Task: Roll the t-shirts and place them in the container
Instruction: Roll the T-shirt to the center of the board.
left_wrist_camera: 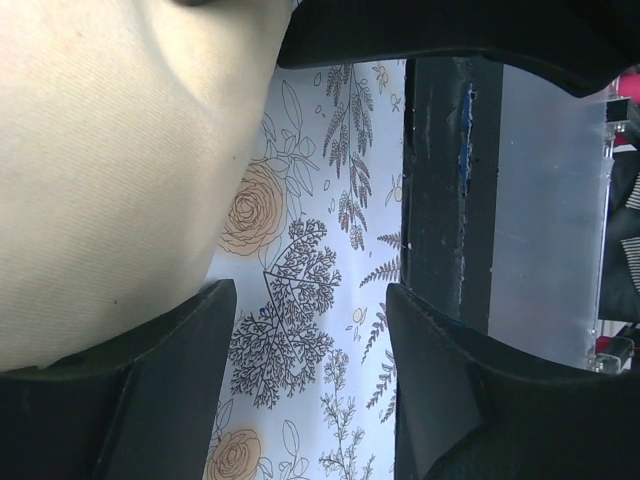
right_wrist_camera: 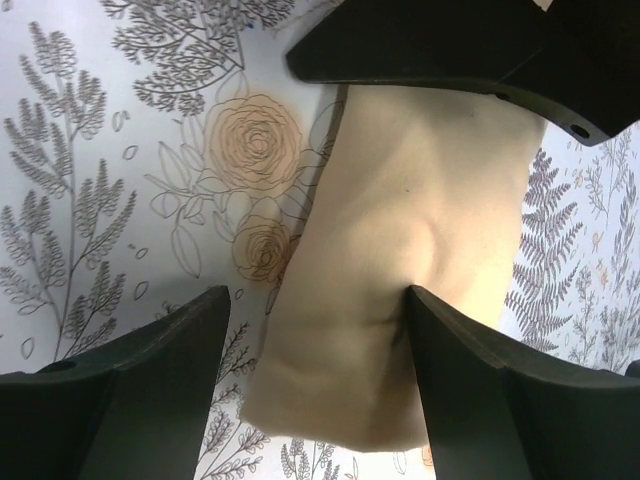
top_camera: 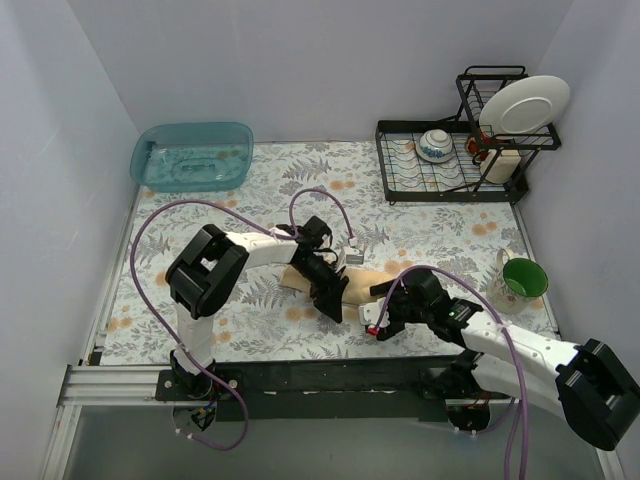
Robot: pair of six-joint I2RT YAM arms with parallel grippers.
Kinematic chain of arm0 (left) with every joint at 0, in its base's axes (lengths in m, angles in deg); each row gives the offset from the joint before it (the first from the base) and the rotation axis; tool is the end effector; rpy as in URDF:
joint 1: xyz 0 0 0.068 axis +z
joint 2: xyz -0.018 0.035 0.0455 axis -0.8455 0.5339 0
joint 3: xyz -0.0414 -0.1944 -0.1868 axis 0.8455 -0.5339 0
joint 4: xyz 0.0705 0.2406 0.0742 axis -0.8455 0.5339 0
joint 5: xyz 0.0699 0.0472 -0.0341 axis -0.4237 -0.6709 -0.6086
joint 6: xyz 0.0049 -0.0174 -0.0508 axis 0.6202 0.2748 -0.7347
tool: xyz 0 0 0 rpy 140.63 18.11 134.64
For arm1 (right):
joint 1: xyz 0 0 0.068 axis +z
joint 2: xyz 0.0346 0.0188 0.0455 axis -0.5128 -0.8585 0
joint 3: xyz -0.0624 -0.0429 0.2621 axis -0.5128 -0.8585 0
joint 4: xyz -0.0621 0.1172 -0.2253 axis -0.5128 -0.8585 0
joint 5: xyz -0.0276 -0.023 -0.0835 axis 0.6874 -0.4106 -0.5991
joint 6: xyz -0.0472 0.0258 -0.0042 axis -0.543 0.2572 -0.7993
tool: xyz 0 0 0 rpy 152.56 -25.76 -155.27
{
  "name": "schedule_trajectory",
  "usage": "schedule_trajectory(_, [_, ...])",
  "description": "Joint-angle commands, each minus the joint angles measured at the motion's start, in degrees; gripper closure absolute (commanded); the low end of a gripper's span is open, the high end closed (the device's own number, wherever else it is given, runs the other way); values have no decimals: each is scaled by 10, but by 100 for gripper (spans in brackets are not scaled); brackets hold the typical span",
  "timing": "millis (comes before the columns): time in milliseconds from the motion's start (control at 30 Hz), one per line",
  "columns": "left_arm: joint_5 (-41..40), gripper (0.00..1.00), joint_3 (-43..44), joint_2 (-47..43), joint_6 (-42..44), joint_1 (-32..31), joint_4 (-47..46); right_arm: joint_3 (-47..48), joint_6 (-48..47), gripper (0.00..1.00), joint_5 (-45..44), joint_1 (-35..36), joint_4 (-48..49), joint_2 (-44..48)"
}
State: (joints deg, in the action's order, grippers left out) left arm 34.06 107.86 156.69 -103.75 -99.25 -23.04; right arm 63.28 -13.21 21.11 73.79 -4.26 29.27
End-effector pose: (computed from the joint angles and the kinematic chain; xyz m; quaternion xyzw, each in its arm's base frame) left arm 0.2432 -0.2547 0.1343 -0.2494 -0.8425 0.4559 0.1421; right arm 0.1236 0.1298 0.1562 -0.7437 0.4934 0.0691 0.4458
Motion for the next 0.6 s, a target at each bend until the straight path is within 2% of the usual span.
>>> schedule_trajectory(0, [-30,39,27,17,19,12,53,-7,50,26,-38,-1,35,-29])
schedule_trajectory(33, [-27,39,38,15,23,21,71,0,59,35,-39,-1,30,-41])
schedule_trajectory(67, [-22,39,51,9,24,30,106,3,65,39,-41,-2,23,-48])
schedule_trajectory(200, [-18,36,57,-68,5,85,133,8,82,54,-44,-7,10,-76])
schedule_trajectory(267, [-59,33,43,-129,14,94,131,22,84,63,-36,-16,7,-105])
schedule_trajectory(300, [-80,31,29,-152,14,94,115,33,86,67,-27,-24,-25,-115])
schedule_trajectory(333, [-108,27,-2,-200,14,94,95,50,87,71,19,-52,-44,-138])
schedule_trajectory(433, [-150,22,-79,-258,31,89,-2,121,116,78,109,-114,-120,-191])
schedule_trajectory(567, [-213,20,-154,-325,96,70,-126,177,123,81,176,-156,-187,-242])
